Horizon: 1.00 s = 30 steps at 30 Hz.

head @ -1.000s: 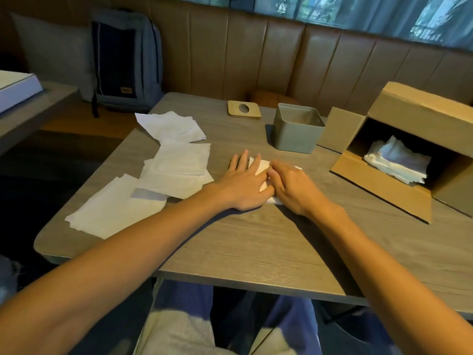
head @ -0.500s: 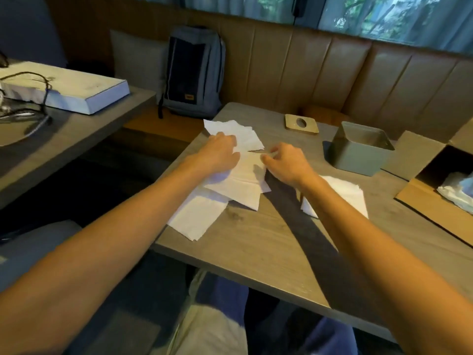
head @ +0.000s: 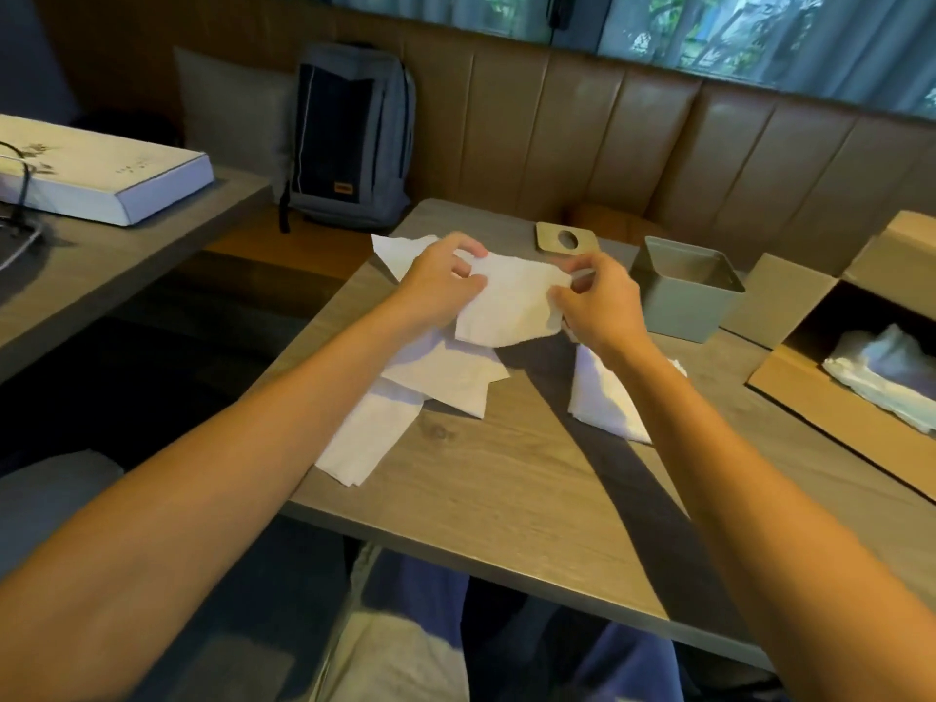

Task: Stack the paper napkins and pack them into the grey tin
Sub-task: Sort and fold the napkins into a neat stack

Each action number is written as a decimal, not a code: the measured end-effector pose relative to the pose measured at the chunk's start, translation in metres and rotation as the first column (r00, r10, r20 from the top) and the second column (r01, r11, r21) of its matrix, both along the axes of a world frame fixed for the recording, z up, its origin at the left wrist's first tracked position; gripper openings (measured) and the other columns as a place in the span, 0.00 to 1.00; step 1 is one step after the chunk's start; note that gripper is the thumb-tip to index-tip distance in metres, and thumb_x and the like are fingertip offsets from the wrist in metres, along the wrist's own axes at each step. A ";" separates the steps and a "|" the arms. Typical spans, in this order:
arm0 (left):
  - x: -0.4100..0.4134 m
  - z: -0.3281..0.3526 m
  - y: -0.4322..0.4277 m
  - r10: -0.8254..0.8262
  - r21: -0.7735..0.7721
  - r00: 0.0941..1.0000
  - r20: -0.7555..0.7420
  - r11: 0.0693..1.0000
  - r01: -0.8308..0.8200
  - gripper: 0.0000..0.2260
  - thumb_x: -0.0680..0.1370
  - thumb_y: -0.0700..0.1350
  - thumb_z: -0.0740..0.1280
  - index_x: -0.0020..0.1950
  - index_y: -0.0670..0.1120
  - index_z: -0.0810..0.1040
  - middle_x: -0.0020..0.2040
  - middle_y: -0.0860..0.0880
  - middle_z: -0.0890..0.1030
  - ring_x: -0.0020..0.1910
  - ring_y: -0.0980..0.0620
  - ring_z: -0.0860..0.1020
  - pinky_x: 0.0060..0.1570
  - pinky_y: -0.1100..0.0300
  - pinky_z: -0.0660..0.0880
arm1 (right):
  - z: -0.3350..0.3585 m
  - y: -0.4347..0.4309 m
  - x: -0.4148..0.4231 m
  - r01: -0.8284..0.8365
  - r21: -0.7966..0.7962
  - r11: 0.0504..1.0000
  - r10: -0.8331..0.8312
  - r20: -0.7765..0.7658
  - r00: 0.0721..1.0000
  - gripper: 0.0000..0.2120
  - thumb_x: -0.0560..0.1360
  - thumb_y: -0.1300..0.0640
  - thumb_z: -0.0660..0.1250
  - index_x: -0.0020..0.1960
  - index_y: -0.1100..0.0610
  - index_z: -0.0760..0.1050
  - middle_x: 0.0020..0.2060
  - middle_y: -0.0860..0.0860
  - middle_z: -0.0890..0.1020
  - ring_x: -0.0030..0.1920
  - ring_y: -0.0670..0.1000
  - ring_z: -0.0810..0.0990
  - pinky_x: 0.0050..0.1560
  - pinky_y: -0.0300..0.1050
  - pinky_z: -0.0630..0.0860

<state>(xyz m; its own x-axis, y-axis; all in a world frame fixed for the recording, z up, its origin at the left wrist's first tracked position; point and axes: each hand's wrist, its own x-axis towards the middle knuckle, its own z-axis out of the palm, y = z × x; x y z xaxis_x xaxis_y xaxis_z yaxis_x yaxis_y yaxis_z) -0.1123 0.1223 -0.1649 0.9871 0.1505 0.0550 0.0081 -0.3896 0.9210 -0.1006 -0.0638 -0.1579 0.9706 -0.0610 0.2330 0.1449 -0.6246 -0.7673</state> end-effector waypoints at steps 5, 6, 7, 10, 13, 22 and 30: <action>-0.006 0.007 -0.061 -0.218 0.048 0.976 -0.009 0.975 0.218 0.11 0.79 0.43 0.70 0.60 0.51 0.75 0.53 0.51 0.78 0.50 0.55 0.77 0.40 0.65 0.72 | 0.006 -0.081 -0.026 0.105 -0.033 0.994 -0.106 -0.025 0.994 0.11 0.76 0.59 0.73 0.55 0.56 0.74 0.47 0.51 0.79 0.48 0.53 0.80 0.49 0.48 0.83; -0.008 0.005 -0.071 -0.247 0.052 0.969 -0.021 0.967 0.248 0.10 0.79 0.42 0.70 0.58 0.51 0.76 0.52 0.51 0.78 0.50 0.55 0.77 0.40 0.65 0.72 | 0.003 -0.094 -0.032 0.131 -0.059 0.990 -0.134 -0.035 0.990 0.10 0.76 0.58 0.73 0.54 0.56 0.74 0.46 0.51 0.79 0.46 0.52 0.80 0.48 0.49 0.82; -0.010 0.001 -0.081 -0.279 0.063 0.960 -0.029 0.958 0.281 0.09 0.79 0.42 0.70 0.58 0.50 0.77 0.53 0.51 0.78 0.50 0.56 0.77 0.40 0.65 0.71 | -0.002 -0.105 -0.038 0.156 -0.099 0.983 -0.160 -0.041 0.986 0.10 0.76 0.57 0.73 0.52 0.56 0.74 0.45 0.51 0.79 0.45 0.52 0.80 0.47 0.49 0.81; -0.014 -0.013 -0.105 -0.373 0.182 0.928 -0.002 0.912 0.367 0.10 0.80 0.42 0.69 0.60 0.50 0.81 0.57 0.53 0.77 0.54 0.56 0.75 0.42 0.68 0.70 | -0.021 -0.124 -0.051 0.185 -0.228 0.956 -0.195 -0.021 0.981 0.06 0.77 0.57 0.72 0.50 0.55 0.75 0.43 0.51 0.79 0.43 0.50 0.77 0.43 0.46 0.79; -0.019 -0.023 -0.118 -0.356 0.339 0.934 0.006 0.880 0.333 0.11 0.81 0.43 0.68 0.63 0.49 0.82 0.59 0.50 0.78 0.54 0.54 0.75 0.49 0.64 0.73 | -0.038 -0.129 -0.057 0.135 -0.319 0.938 -0.141 0.004 0.990 0.03 0.79 0.57 0.69 0.49 0.55 0.76 0.43 0.51 0.80 0.43 0.50 0.77 0.43 0.46 0.77; -0.028 -0.037 -0.124 -0.368 0.834 0.929 0.039 0.523 0.173 0.18 0.85 0.51 0.58 0.72 0.46 0.73 0.64 0.45 0.73 0.59 0.46 0.72 0.57 0.53 0.70 | -0.050 -0.113 -0.063 0.113 -0.631 0.767 -0.119 0.033 0.992 0.10 0.82 0.54 0.62 0.59 0.58 0.76 0.53 0.56 0.77 0.47 0.56 0.78 0.50 0.51 0.79; -0.033 -0.045 -0.110 -0.415 0.950 0.908 0.048 0.300 0.087 0.21 0.86 0.51 0.50 0.75 0.43 0.67 0.64 0.44 0.71 0.58 0.45 0.70 0.57 0.51 0.68 | -0.046 -0.117 -0.070 0.095 -0.723 0.685 -0.193 -0.055 0.980 0.11 0.83 0.55 0.58 0.58 0.59 0.75 0.48 0.51 0.73 0.41 0.51 0.73 0.43 0.47 0.73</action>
<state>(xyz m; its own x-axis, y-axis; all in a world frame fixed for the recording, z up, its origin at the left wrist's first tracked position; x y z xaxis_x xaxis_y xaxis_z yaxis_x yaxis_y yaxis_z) -0.1448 0.0122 -0.2096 0.8872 -0.4122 0.2070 -0.4033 -0.9110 -0.0857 -0.1703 -0.1812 -0.2038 0.9863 -0.0657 0.1513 -0.0532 -0.9949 -0.0854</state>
